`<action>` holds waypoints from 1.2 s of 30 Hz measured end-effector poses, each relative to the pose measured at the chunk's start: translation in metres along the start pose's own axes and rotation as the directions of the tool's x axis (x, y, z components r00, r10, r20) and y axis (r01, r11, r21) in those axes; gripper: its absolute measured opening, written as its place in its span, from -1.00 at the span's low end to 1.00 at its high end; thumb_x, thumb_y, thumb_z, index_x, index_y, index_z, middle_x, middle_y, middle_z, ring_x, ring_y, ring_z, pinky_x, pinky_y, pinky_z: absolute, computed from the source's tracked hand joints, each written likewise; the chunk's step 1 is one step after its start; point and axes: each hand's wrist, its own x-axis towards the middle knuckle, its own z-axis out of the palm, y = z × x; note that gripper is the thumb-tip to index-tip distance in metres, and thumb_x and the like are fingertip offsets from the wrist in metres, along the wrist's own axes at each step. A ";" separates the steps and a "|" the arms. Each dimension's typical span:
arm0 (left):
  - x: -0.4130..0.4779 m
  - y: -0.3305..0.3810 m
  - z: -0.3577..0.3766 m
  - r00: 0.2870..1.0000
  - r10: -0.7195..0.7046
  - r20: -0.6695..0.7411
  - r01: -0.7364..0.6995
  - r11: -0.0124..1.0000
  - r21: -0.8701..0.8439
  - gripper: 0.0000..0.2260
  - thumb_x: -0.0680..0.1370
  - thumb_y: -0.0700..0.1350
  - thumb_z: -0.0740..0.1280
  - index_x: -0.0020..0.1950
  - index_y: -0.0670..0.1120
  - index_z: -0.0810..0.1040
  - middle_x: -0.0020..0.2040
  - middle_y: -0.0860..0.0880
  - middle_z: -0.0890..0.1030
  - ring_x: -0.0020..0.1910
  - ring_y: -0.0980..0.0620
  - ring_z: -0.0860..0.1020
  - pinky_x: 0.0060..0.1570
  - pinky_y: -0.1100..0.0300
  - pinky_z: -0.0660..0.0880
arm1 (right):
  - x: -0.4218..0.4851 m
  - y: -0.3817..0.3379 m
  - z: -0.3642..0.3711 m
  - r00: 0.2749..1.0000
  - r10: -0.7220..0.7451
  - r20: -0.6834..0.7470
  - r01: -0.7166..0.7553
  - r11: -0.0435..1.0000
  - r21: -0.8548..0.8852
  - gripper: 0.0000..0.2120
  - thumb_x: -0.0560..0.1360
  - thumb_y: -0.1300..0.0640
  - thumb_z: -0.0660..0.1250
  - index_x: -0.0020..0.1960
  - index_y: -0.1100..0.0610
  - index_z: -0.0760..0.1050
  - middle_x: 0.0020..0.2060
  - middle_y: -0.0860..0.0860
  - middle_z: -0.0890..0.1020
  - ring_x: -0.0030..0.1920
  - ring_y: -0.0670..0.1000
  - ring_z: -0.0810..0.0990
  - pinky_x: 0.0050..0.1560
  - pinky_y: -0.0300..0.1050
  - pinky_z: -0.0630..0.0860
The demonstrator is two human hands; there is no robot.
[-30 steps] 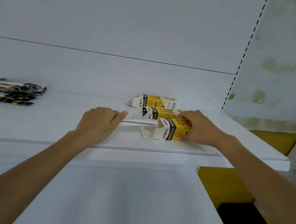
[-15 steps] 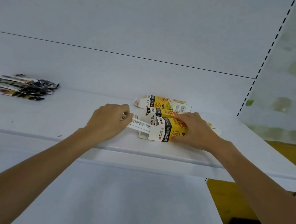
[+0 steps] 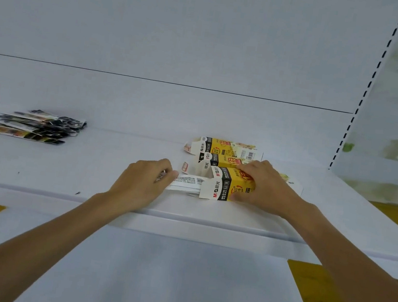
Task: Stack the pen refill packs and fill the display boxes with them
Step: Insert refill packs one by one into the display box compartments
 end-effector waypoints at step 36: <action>0.038 0.025 0.040 0.986 0.051 0.160 0.019 0.914 -0.405 -0.57 0.29 -0.06 0.55 0.06 0.03 0.44 0.03 0.06 0.60 0.00 0.17 0.55 -0.05 0.35 0.46 | -0.002 -0.017 0.005 0.994 -0.094 -0.063 0.091 0.995 -0.036 -0.41 0.47 -0.19 0.26 0.40 0.05 0.26 0.28 -0.02 0.36 0.28 0.01 0.26 0.33 0.01 0.21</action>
